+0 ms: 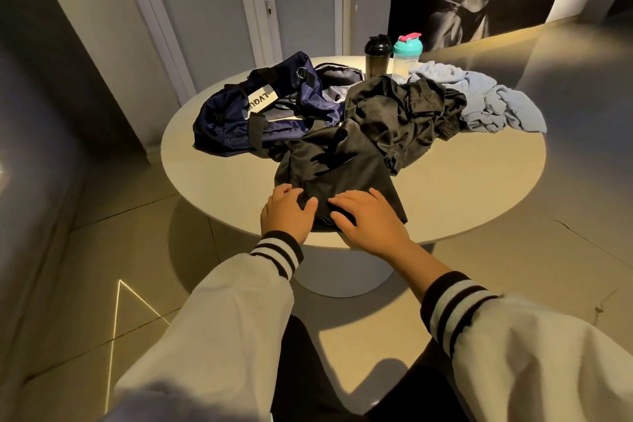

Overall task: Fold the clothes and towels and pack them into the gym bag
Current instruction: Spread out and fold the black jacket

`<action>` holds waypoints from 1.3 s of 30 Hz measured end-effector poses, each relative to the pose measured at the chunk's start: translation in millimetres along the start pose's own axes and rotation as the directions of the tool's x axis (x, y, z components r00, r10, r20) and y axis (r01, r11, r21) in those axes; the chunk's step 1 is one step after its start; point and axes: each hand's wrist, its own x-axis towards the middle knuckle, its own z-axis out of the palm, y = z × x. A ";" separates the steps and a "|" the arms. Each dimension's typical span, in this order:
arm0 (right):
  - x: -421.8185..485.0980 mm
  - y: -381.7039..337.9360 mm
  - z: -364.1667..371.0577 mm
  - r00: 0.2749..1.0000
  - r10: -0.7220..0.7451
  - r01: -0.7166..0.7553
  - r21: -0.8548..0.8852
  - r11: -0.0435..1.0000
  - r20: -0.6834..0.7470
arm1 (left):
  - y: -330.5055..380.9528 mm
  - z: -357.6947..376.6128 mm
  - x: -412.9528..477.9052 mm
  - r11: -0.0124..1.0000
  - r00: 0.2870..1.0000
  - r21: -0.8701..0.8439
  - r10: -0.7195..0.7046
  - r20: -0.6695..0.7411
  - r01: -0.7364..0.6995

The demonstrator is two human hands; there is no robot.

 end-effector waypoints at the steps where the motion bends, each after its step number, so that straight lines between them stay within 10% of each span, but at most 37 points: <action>1: -0.5 -0.3 -1.1 1.000 -0.003 0.003 0.008 1.000 0.006 | -0.4 0.3 0.5 1.000 1.000 -0.020 -0.001 -0.006 0.001; 17: -10.0 -7.8 -5.2 0.993 0.107 -0.110 -0.070 0.991 -0.049 | -0.7 -8.7 -19.6 0.878 0.975 -0.468 -0.182 -0.128 0.102; 27: -13.9 -5.7 -9.8 0.990 -0.107 0.118 0.135 0.984 -0.087 | -13.7 -16.1 -17.7 0.956 0.992 -0.276 0.079 -0.096 -0.103; 39: -13.9 -0.2 -28.0 0.994 -0.023 -0.036 0.496 0.868 0.111 | -10.6 -19.1 -28.4 0.988 0.990 -0.148 0.070 0.122 -0.052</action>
